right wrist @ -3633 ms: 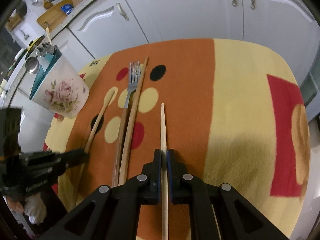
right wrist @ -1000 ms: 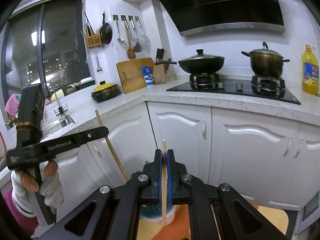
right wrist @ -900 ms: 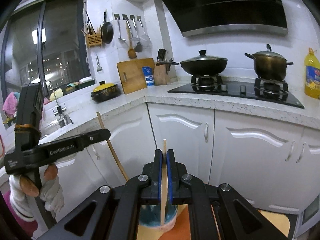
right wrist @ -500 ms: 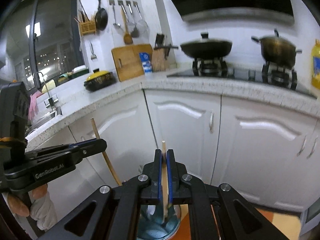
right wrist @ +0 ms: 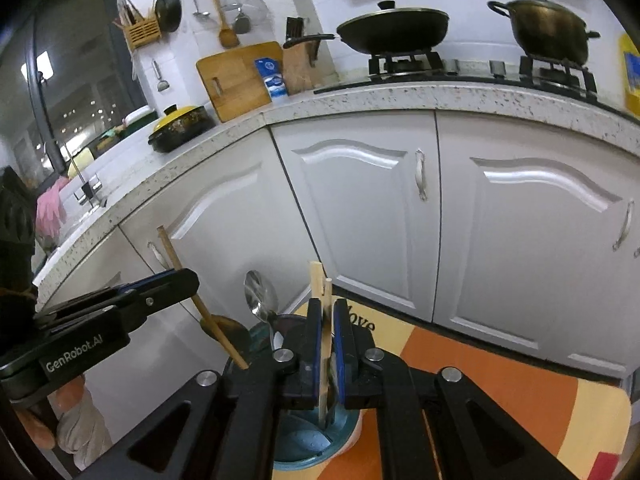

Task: Organize utensils
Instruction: 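Open both grippers to release the chopsticks into the cup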

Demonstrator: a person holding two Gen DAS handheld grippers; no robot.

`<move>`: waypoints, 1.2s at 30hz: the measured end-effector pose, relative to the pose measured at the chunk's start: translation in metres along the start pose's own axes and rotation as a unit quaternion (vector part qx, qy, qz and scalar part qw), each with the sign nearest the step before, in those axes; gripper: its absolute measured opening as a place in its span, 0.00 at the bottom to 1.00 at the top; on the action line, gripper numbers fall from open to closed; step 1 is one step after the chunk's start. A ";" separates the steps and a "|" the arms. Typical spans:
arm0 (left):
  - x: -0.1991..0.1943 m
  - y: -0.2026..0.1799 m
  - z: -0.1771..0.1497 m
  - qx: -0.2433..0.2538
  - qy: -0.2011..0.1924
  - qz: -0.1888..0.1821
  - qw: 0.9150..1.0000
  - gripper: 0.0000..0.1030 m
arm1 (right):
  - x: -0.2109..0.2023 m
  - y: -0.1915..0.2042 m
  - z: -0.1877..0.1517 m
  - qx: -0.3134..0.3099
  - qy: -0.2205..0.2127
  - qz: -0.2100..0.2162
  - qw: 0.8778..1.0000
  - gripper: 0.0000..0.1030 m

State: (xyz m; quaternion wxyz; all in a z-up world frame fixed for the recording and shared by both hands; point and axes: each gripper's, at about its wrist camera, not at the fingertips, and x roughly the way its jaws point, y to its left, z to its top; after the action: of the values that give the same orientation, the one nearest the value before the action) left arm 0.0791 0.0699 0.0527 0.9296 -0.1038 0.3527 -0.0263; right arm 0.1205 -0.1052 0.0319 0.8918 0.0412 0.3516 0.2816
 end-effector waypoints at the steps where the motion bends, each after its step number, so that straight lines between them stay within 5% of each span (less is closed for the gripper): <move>1: 0.000 0.001 0.000 -0.003 0.000 -0.002 1.000 0.05 | -0.003 -0.002 -0.001 0.001 -0.001 -0.002 1.000 0.15; 3: -0.001 0.002 0.001 -0.011 0.000 -0.003 1.000 0.09 | -0.007 -0.005 -0.002 0.003 -0.004 -0.003 1.000 0.24; 7: -0.008 0.004 -0.001 -0.021 -0.002 -0.003 1.000 0.36 | -0.017 -0.010 -0.008 0.008 -0.002 -0.005 1.000 0.24; 11: -0.016 0.002 -0.005 -0.022 -0.008 0.004 1.000 0.42 | -0.026 -0.011 -0.016 0.011 0.000 -0.005 1.000 0.24; 22: -0.039 -0.026 -0.029 0.015 -0.027 0.027 0.999 0.43 | -0.051 -0.003 -0.039 -0.002 0.001 -0.033 0.999 0.28; 36: -0.050 -0.072 -0.056 0.056 -0.024 0.010 0.998 0.43 | -0.088 -0.013 -0.063 0.013 -0.003 -0.061 0.998 0.30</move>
State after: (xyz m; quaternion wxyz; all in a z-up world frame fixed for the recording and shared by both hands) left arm 0.0063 -0.0040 0.0601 0.9425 -0.0486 0.3289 -0.0343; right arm 0.0332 -0.1705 0.0348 0.9079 0.0316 0.3542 0.2218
